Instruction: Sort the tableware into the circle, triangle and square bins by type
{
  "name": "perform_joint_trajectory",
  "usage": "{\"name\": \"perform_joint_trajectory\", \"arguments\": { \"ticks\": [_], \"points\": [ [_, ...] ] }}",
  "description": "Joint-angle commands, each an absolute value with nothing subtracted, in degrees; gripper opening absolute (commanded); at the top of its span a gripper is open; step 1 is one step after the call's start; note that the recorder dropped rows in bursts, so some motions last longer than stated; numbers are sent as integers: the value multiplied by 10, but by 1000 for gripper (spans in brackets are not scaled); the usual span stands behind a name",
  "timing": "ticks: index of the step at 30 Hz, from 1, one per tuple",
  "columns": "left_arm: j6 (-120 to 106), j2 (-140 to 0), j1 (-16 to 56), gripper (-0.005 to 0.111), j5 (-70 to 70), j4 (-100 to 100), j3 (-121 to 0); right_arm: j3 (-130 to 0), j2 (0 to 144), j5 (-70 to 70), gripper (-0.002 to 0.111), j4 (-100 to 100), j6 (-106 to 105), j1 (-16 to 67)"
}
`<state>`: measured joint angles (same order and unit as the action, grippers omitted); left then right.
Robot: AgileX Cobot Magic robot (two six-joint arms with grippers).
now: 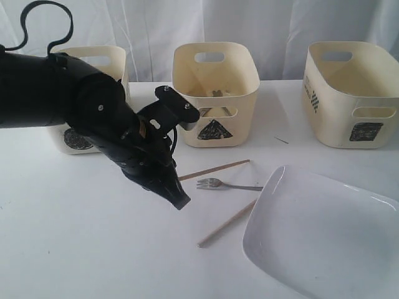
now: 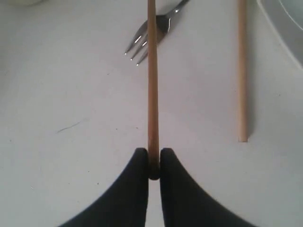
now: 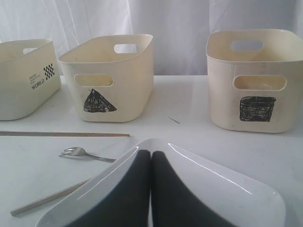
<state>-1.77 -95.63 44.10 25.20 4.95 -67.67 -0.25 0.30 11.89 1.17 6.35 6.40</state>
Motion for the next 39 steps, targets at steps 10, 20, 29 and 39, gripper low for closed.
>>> {"name": "perform_joint_trajectory", "arguments": {
  "ticks": [10,20,29,39],
  "points": [
    [-14,-977,441,15,252,54,-674,0,0,117,0,8,63,63],
    [-15,-1069,441,15,238,56,-674,0,0,117,0,8,63,63],
    [-15,-1112,441,48,235,56,-674,0,0,117,0,8,63,63],
    [-36,-1105,441,47,237,56,-674,0,0,117,0,8,63,63]
  ]
}}
